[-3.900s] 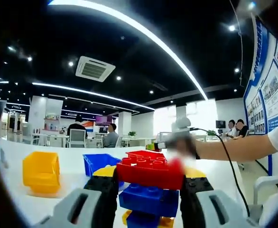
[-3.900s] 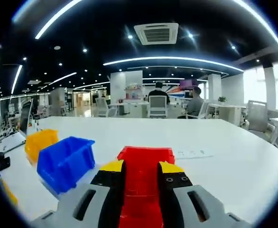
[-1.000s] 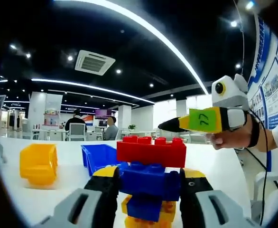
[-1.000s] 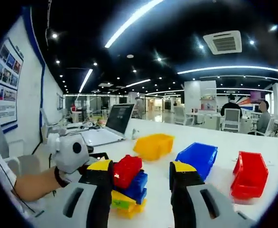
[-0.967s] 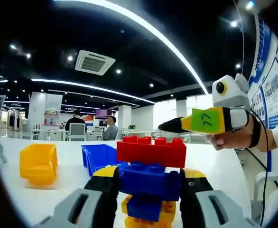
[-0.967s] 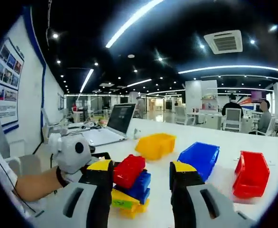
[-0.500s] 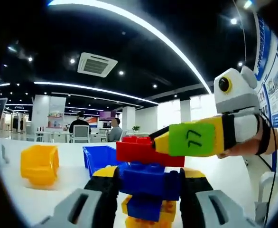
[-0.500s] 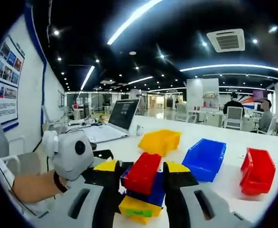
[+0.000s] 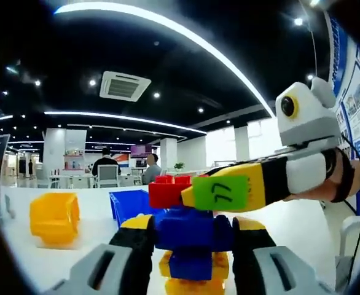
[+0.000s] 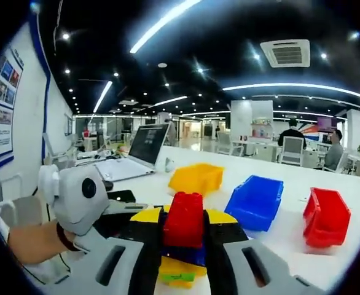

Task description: Take apart the toy blocks one by one and place each separated block into its matching bin, sorting the blocks by their type until all the connected pieces are disassembled and separated into the correct bins

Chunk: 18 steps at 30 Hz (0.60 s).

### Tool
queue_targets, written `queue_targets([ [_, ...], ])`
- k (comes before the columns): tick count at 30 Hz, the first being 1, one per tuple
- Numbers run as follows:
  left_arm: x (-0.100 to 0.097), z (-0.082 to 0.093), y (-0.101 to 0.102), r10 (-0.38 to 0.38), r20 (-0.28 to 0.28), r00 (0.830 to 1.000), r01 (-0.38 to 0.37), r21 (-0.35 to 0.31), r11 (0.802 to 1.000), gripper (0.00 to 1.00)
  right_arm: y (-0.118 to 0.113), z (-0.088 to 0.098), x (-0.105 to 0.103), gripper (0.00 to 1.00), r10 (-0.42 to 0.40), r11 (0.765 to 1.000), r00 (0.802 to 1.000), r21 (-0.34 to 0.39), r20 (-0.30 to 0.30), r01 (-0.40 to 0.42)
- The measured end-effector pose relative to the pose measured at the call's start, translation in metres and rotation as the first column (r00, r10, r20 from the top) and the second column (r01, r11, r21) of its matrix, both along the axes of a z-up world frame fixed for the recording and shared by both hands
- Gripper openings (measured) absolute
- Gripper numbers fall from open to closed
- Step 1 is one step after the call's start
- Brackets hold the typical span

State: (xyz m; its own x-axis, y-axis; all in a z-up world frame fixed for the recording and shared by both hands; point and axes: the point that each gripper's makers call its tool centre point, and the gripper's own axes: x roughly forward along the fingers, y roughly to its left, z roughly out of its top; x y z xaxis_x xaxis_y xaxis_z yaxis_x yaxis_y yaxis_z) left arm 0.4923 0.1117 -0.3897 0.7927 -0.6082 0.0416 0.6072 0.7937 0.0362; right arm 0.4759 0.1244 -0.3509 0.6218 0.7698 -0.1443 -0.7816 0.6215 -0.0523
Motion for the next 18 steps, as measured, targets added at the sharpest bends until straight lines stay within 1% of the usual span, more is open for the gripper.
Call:
queue_targets([
  [6, 0.0005, -0.0029, -0.0034, 0.008, 0.026, 1.000, -0.010, 0.054, 0.998, 0.52, -0.0013, -0.0001, 0.0000, 0.26, -0.003, 1.000, 1.000, 0.000, -0.004, 0.003],
  [9, -0.0004, -0.0028, -0.0024, 0.008, 0.025, 1.000, -0.009, 0.067, 0.998, 0.52, -0.0016, -0.0001, -0.0007, 0.26, -0.004, 1.000, 1.000, 0.001, -0.005, 0.004],
  [18, -0.0010, -0.0022, -0.0035, 0.000, 0.029, 1.000, -0.002, 0.061, 0.998, 0.51, -0.0045, 0.0009, 0.0019, 0.26, -0.007, 1.000, 0.999, 0.023, -0.051, 0.009],
])
